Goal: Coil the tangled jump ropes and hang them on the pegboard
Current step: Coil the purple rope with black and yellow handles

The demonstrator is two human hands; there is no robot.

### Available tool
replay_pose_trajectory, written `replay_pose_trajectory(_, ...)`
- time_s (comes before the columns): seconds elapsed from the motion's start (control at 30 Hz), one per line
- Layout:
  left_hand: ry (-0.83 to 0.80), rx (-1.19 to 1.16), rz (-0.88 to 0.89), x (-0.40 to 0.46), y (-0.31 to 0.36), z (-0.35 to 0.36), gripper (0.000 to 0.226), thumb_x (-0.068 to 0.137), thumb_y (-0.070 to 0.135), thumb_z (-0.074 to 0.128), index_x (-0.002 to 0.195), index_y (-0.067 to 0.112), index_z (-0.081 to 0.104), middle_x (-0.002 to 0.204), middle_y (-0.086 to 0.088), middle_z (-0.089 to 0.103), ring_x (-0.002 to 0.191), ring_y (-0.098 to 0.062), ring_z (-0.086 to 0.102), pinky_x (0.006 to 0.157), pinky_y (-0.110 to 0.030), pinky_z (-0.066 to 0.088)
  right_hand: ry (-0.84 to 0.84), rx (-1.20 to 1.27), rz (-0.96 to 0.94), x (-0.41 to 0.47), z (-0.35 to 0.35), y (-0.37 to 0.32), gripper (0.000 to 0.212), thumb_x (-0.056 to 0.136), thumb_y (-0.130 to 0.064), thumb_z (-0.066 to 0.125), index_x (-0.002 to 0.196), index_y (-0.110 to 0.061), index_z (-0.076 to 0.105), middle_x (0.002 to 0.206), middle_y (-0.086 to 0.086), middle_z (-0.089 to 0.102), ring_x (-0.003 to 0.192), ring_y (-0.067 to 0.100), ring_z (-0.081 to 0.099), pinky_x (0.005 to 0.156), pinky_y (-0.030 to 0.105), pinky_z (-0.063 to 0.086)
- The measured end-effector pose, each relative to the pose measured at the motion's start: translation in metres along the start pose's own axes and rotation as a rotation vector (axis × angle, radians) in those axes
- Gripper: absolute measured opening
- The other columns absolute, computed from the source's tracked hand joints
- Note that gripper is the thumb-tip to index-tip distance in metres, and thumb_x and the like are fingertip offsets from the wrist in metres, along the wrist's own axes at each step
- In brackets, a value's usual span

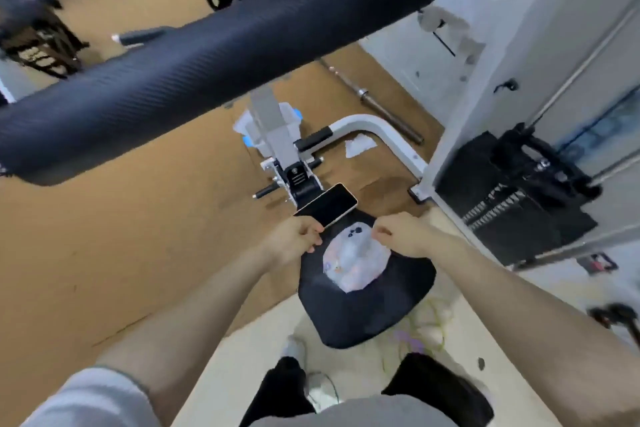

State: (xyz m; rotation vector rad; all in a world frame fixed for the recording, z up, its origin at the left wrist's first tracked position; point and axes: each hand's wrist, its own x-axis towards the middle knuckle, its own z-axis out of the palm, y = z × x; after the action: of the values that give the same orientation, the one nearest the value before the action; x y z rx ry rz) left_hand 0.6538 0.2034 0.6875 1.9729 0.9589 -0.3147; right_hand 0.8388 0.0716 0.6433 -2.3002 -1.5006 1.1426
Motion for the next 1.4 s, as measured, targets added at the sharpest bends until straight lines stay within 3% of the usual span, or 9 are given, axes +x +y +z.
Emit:
replay_pose_trajectory(0.17, -0.316, 0.324, 0.262, 0.018, -0.006, -0.027, 0.02, 0.09, 0.007, 0.053, 0.105, 0.005, 0.065, 0.102, -0.003, 0.063, 0.087, -0.016, 0.059, 0.071, -0.01, 0.042, 0.276, 0.148, 0.247, -0.024, 0.048, -0.045, 0.026, 0.096, -0.02, 0.039, 0.074, -0.013, 0.051, 0.089, 0.012, 0.063, 0.085, 0.028, 0.057, 0.076, 0.039, 0.044)
replay_pose_trajectory(0.3, -0.526, 0.514, 0.37, 0.009, 0.005, -0.012, 0.023, 0.094, 0.013, 0.049, 0.113, 0.009, 0.062, 0.109, -0.008, 0.064, 0.095, -0.021, 0.061, 0.083, -0.028, 0.05, 0.367, 0.269, 0.46, -0.089, 0.096, -0.08, 0.022, 0.092, -0.016, 0.043, 0.082, -0.008, 0.061, 0.092, 0.014, 0.065, 0.086, 0.032, 0.057, 0.078, 0.04, 0.045)
replay_pose_trajectory(0.43, -0.705, 0.415, 0.408, -0.027, 0.006, 0.027, 0.017, 0.097, 0.01, 0.043, 0.093, 0.013, 0.06, 0.09, -0.008, 0.065, 0.072, -0.016, 0.059, 0.071, -0.024, 0.052, 0.574, 0.378, 0.758, -0.165, 0.157, -0.107, 0.023, 0.091, -0.016, 0.045, 0.099, -0.006, 0.064, 0.106, 0.015, 0.067, 0.1, 0.033, 0.059, 0.085, 0.039, 0.046)
replay_pose_trajectory(0.53, -0.839, 0.405, 0.475, -0.065, -0.013, 0.056, 0.019, 0.095, 0.012, 0.047, 0.08, 0.013, 0.058, 0.069, 0.001, 0.06, 0.057, -0.008, 0.054, 0.061, -0.022, 0.044, 0.57, 0.463, 0.92, -0.204, 0.219, -0.136, 0.024, 0.092, -0.015, 0.044, 0.104, -0.007, 0.063, 0.107, 0.015, 0.067, 0.1, 0.032, 0.06, 0.083, 0.035, 0.046)
replay_pose_trajectory(0.63, -0.933, 0.406, 0.388, -0.105, -0.048, 0.082, 0.014, 0.095, 0.01, 0.047, 0.085, 0.009, 0.056, 0.071, 0.0, 0.056, 0.055, -0.008, 0.051, 0.052, -0.016, 0.039, 0.517, 0.592, 1.022, -0.223, 0.294, -0.169, 0.025, 0.09, -0.013, 0.041, 0.103, -0.011, 0.062, 0.112, 0.015, 0.065, 0.098, 0.032, 0.061, 0.081, 0.031, 0.047)
replay_pose_trajectory(0.8, -0.948, 0.417, 0.277, -0.152, -0.144, 0.132, 0.012, 0.093, 0.01, 0.047, 0.09, 0.014, 0.058, 0.085, -0.005, 0.063, 0.064, -0.013, 0.057, 0.062, -0.022, 0.041, 0.44, 0.63, 1.12, -0.242, 0.417, -0.221, 0.031, 0.092, -0.016, 0.039, 0.112, -0.003, 0.058, 0.112, 0.019, 0.061, 0.105, 0.033, 0.056, 0.088, 0.037, 0.045)
replay_pose_trajectory(1.03, -0.973, 0.428, 0.251, -0.199, -0.249, 0.184, 0.015, 0.095, 0.006, 0.042, 0.099, 0.009, 0.056, 0.084, -0.009, 0.06, 0.062, -0.016, 0.053, 0.057, -0.02, 0.04, 0.36, 0.821, 1.266, -0.259, 0.563, -0.267, 0.027, 0.092, -0.014, 0.04, 0.11, -0.002, 0.057, 0.116, 0.018, 0.057, 0.109, 0.034, 0.051, 0.09, 0.037, 0.044)
replay_pose_trajectory(1.2, -0.966, 0.529, 0.196, -0.176, -0.303, 0.24, 0.015, 0.093, 0.011, 0.044, 0.102, 0.014, 0.056, 0.08, -0.004, 0.061, 0.063, -0.015, 0.054, 0.06, -0.021, 0.04, 0.418, 0.965, 1.303, -0.22, 0.623, -0.232, 0.017, 0.092, -0.012, 0.038, 0.088, -0.002, 0.051, 0.106, 0.018, 0.061, 0.088, 0.031, 0.049, 0.069, 0.029, 0.035)
replay_pose_trajectory(1.4, -0.954, 0.622, 0.278, -0.071, -0.411, 0.345, 0.042, 0.092, 0.007, 0.042, 0.131, 0.018, 0.036, 0.086, -0.006, 0.062, 0.067, -0.018, 0.057, 0.065, -0.023, 0.045, 0.493, 0.952, 1.369, -0.109, 0.758, -0.127, 0.026, 0.093, -0.015, 0.037, 0.11, -0.005, 0.054, 0.117, 0.018, 0.053, 0.11, 0.034, 0.049, 0.087, 0.036, 0.042)
